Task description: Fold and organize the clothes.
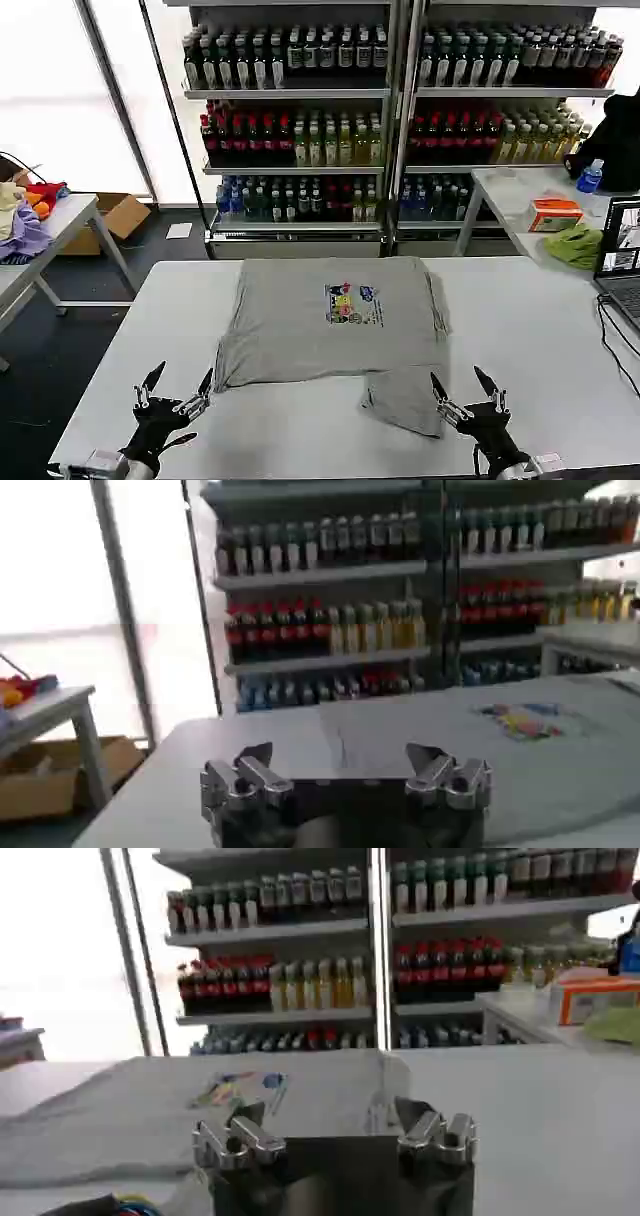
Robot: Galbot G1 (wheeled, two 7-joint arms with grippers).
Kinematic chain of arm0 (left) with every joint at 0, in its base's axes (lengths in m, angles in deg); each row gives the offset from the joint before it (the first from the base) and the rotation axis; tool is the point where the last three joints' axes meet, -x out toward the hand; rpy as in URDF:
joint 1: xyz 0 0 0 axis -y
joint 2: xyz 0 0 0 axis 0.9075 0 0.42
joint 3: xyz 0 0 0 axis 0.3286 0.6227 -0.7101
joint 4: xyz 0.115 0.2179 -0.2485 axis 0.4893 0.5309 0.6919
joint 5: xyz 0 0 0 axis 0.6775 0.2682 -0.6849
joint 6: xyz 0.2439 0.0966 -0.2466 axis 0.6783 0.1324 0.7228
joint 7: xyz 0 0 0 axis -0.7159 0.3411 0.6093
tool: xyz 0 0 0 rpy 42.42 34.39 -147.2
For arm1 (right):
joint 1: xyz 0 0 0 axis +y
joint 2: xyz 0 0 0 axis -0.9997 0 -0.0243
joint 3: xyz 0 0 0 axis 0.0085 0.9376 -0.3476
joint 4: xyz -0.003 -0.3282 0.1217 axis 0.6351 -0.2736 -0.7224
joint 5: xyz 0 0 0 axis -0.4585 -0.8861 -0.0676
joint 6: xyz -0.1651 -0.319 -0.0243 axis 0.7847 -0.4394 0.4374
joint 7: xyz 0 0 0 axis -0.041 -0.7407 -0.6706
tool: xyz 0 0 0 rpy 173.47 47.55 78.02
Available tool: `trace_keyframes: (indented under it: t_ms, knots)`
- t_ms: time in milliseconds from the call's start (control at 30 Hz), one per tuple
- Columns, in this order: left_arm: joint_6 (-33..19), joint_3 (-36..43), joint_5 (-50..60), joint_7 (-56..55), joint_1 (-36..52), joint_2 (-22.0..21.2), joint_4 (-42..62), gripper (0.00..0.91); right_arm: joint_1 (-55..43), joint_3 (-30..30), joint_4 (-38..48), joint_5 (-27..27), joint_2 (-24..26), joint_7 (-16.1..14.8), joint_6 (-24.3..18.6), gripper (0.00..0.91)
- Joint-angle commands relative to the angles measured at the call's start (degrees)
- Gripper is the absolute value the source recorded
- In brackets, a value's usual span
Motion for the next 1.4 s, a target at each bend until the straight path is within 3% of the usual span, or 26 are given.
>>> trace_keyframes:
  t_ms: [33,300,500,833,867,900,933,967,1033,1100,1167,1400]
  knots:
    - [17.5,4.7,-4.5,-4.2,8.3,9.5,2.7,0.907,-0.3,3.6,-1.9,-2.5,0.1,7.9,9.8,0.907]
    - [17.5,8.2,-8.4,-4.7,12.7,9.9,7.9,0.907,-0.6,5.3,-0.6,-4.2,-1.5,9.2,11.1,0.907]
    - [17.5,9.6,-9.1,-5.0,15.7,9.2,10.4,0.907,-0.6,3.8,-0.3,-4.0,-2.4,6.5,8.3,0.907]
    - [17.5,11.8,-9.1,-7.0,17.8,6.9,12.5,0.907,-1.9,6.5,2.9,-4.6,-3.4,5.8,8.2,0.907]
    - [17.5,11.9,-9.1,-7.0,17.8,6.8,12.6,0.877,-2.0,6.7,3.2,-4.7,-3.7,5.8,8.2,0.907]
    - [17.5,12.3,-8.8,-7.1,17.6,6.7,12.5,0.836,-2.1,7.0,3.4,-5.1,-4.0,5.8,8.3,0.877]
    - [17.5,12.4,-8.5,-7.0,17.4,6.4,12.4,0.796,-2.1,7.2,3.6,-5.2,-4.2,5.8,8.4,0.786]
    - [17.5,12.4,-8.6,-6.9,17.3,6.3,12.2,0.534,-2.1,7.3,3.8,-5.3,-4.3,6.0,8.6,0.443]
    - [17.5,12.8,-8.6,-6.9,16.7,6.0,11.5,0.302,-2.1,7.6,4.5,-5.3,-4.4,6.1,9.4,0.000]
    - [17.5,13.2,-8.7,-6.8,16.3,6.0,11.1,0.131,-2.1,7.8,4.8,-5.2,-4.4,6.2,8.9,0.000]
    - [17.5,13.5,-8.7,-6.7,16.2,6.0,11.0,0.020,-2.2,7.8,4.9,-5.1,-4.5,6.3,8.7,0.000]
    - [17.5,15.3,-8.0,-5.8,16.8,6.2,11.7,0.000,-1.5,8.6,5.6,-5.2,-4.4,7.0,9.9,0.000]
